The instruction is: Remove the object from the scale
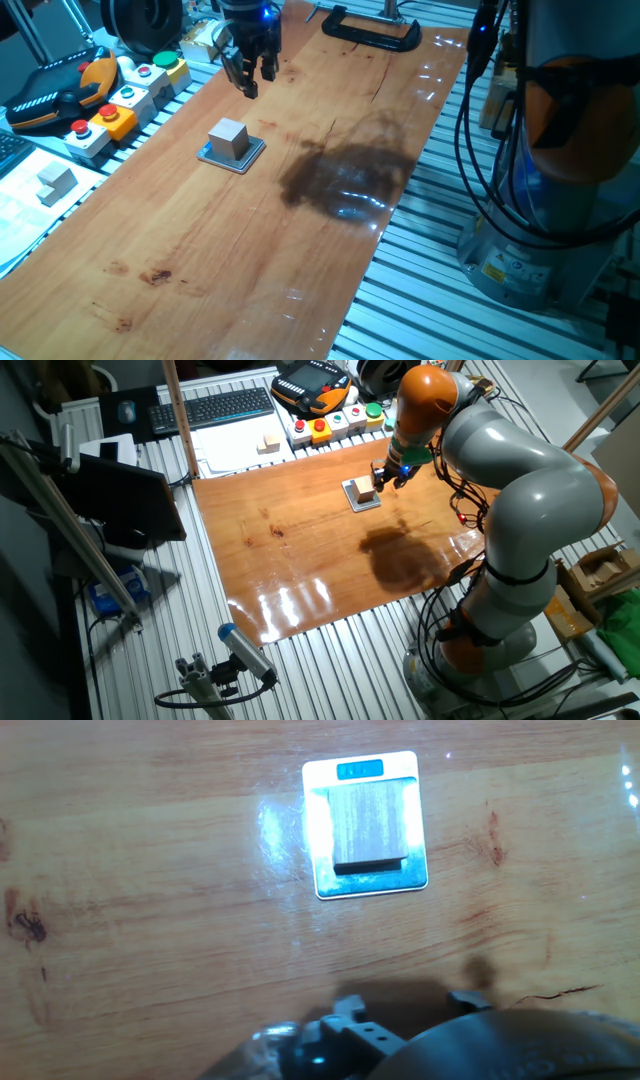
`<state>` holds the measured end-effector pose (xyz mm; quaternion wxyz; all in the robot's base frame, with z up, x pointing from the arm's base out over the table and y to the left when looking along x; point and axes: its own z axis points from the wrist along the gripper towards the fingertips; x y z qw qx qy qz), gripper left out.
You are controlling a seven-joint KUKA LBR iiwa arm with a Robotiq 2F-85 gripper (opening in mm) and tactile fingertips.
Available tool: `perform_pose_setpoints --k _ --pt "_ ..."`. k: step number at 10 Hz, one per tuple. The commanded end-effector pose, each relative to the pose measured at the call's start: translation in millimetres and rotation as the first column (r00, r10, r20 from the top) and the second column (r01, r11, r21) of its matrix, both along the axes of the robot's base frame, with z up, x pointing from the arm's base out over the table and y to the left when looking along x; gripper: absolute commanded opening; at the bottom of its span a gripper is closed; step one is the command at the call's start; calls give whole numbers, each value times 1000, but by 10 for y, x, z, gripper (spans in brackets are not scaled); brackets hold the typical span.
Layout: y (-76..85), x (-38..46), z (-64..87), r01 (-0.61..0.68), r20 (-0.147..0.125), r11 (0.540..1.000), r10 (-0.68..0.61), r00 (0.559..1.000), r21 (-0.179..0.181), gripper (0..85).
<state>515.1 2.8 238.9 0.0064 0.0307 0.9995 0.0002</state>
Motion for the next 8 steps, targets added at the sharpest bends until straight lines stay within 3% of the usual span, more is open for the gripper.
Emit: perform_pose_setpoints --k 1,5,8 --pt "0 0 -2 -2 0 1000 2 1000 3 7" --pt "-7 17 -19 -2 3 1000 2 1000 3 7" --pt "-26 101 -104 -2 3 1000 2 1000 8 7"
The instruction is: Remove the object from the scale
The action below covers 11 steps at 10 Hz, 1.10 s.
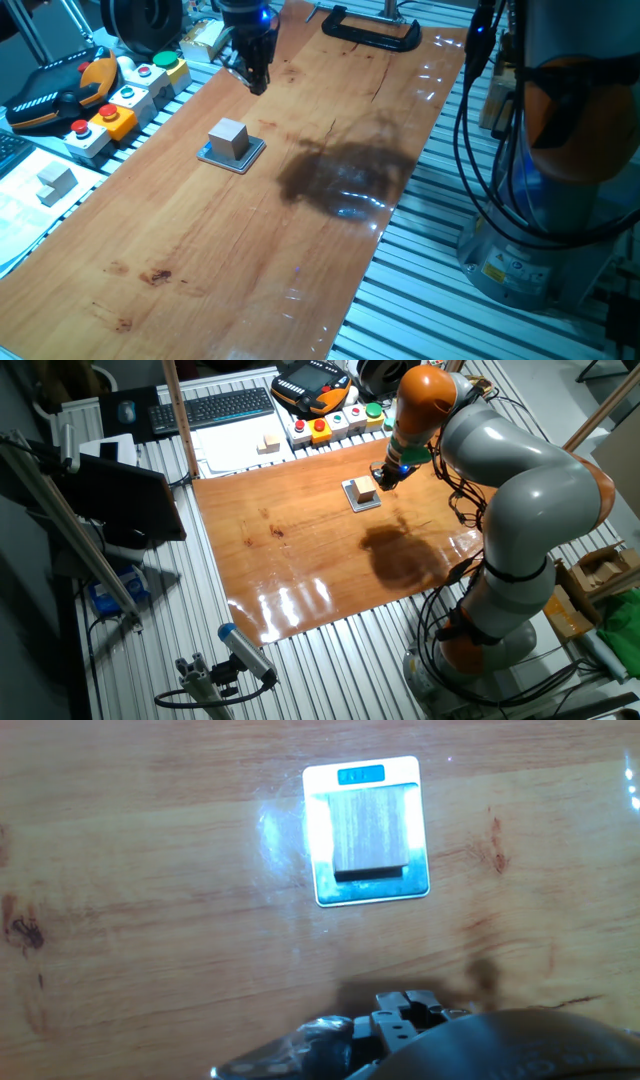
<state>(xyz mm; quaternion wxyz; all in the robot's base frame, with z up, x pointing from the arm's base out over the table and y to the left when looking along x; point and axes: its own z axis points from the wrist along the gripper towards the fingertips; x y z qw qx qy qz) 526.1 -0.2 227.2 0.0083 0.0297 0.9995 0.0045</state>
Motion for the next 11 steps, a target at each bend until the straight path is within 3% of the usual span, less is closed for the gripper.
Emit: perform_pose_setpoints --k 1,8,11 --pt "-10 29 -34 -2 5 1000 2 1000 1 7" --pt "64 187 -368 32 -2 999 -32 999 -29 7" --pt "53 237 -486 45 23 999 -44 999 -28 7"
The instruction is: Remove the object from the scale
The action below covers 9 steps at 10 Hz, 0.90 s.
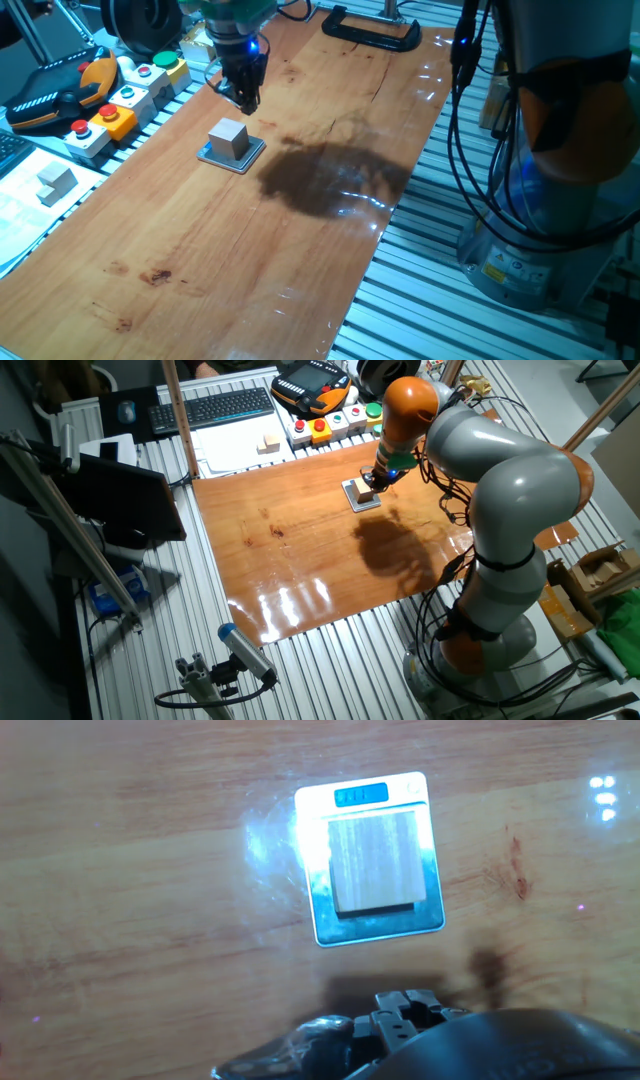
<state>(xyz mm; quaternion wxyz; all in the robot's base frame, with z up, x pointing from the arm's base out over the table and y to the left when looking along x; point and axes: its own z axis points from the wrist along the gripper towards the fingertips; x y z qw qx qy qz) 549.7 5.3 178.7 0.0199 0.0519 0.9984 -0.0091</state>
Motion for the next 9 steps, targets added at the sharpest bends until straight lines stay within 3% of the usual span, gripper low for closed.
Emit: perform_pose_setpoints --k 1,3,5,9 --pt "-5 -3 4 7 5 1000 -7 1000 11 7" --pt "-5 -23 31 7 3 999 -7 1000 36 7" --pt "-21 -26 56 2 12 999 -3 1000 36 7" --pt "2 6 24 4 4 999 -4 1000 50 7"
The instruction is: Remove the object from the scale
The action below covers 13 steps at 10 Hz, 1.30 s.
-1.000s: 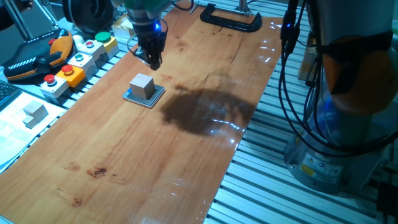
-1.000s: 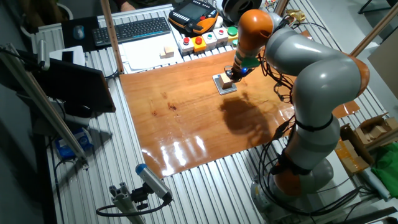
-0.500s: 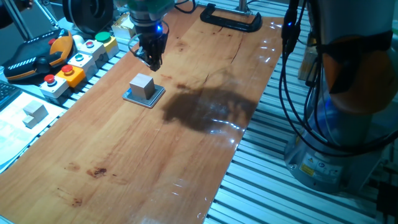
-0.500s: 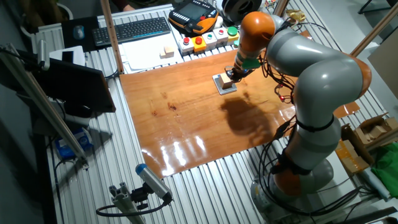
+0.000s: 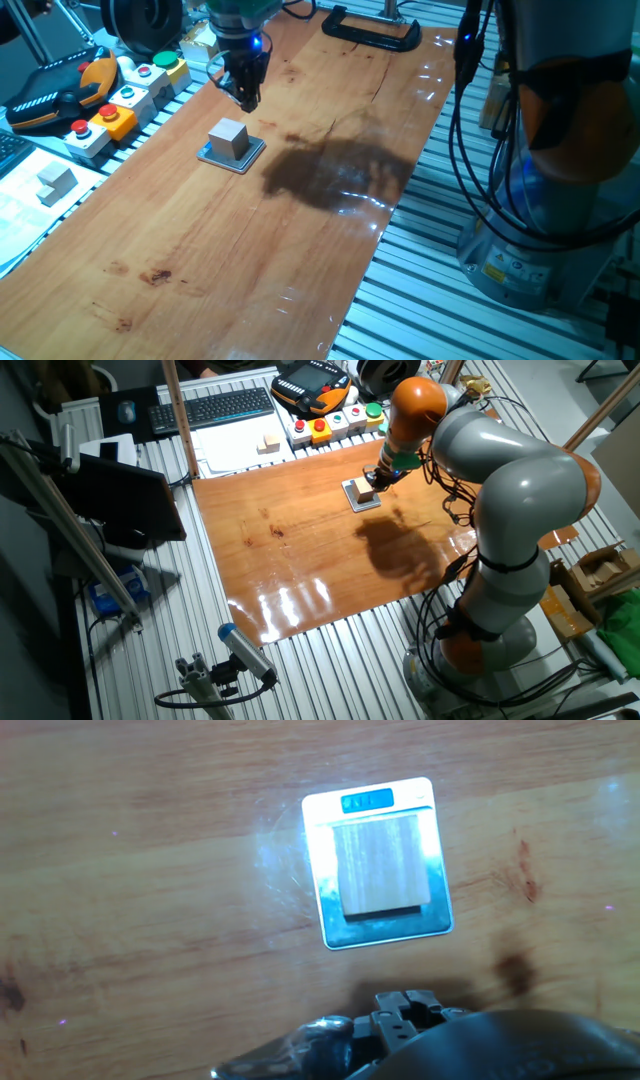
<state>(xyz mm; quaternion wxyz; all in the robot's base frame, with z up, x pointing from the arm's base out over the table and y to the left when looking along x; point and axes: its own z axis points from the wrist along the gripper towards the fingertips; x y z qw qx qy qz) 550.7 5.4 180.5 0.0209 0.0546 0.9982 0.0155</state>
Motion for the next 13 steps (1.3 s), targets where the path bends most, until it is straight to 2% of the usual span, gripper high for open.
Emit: perform_pose_setpoints --k 1,2,4,6,7,8,9,10,11,12,13 --pt "-2 16 -26 0 0 1000 0 1000 -1 7" --pt "-16 43 -52 -6 2 1000 6 1000 -1 7" --pt "-30 88 -89 -22 -3 999 22 1000 -25 7" --pt "-43 126 -128 -39 -19 999 39 999 -34 7" --pt "-56 158 -173 -50 -32 998 49 998 -28 7" --pt "-56 164 -186 -52 -35 998 51 998 -20 7" --pt "-56 164 -186 -40 -31 999 40 999 5 7" --pt "-56 164 -186 -44 -26 999 44 999 -17 7" --pt "-56 164 -186 -49 -33 998 47 998 -42 7" --pt "-56 164 -186 -54 -42 998 52 998 -35 7" --pt "-56 164 -186 -55 -39 998 54 998 -37 7"
